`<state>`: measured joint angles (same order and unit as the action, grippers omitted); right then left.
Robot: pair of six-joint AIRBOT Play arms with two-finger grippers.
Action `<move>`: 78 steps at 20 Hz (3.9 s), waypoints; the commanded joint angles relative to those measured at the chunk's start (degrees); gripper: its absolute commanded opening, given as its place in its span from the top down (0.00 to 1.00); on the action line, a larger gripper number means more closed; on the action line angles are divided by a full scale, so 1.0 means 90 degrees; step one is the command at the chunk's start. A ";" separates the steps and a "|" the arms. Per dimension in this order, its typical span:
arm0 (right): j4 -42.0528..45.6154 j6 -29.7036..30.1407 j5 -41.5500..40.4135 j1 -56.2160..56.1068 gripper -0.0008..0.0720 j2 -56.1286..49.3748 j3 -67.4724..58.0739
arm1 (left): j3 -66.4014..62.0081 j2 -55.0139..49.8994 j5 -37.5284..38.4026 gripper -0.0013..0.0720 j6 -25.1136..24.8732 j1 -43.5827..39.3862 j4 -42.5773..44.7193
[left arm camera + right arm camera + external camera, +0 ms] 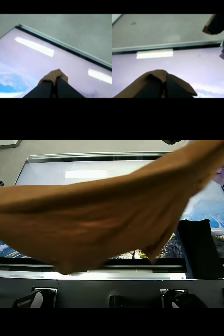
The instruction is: Fold the clothes and pants, and hang the long-sleeved shirts on hangers.
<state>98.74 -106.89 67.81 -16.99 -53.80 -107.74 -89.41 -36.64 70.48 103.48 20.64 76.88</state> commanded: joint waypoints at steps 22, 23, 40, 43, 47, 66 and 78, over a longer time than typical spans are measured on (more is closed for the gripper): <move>-0.4114 0.1894 0.1362 0.1486 0.40 -0.4556 0.0019 | 0.1581 -0.4782 -0.1316 0.96 -0.0355 -0.0794 -0.0328; -0.3980 0.2174 0.1683 0.1807 0.40 -0.4277 0.0148 | 0.1545 -0.4770 -0.1151 0.96 -0.0355 -0.0792 -0.0330; -0.5353 0.4141 0.0542 0.2900 0.31 -0.1926 0.8099 | 0.1542 -0.4753 -0.0491 0.96 -0.0355 -0.0794 -0.0330; -0.5459 0.4138 0.0172 0.2402 0.30 -0.1933 0.8296 | 0.1542 -0.4755 -0.0488 0.96 -0.0355 -0.0794 -0.0330; -0.5479 0.3973 -0.0109 0.1717 0.30 -0.2181 0.8337 | 0.1542 -0.4755 -0.0488 0.96 -0.0352 -0.0794 -0.0333; -0.0748 -0.0202 -0.0857 0.1756 0.94 -0.4374 0.0729 | 0.1797 -0.4879 -0.0476 0.96 -0.0350 -0.0940 -0.0333; -0.3145 0.1603 0.1503 0.2897 0.39 -0.4537 0.0423 | 0.2149 -0.4879 -0.0607 0.96 -0.0328 -0.1273 -0.0406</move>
<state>75.11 -99.92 72.84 5.19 -96.99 -104.29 -70.22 -80.53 65.19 100.49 9.39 73.56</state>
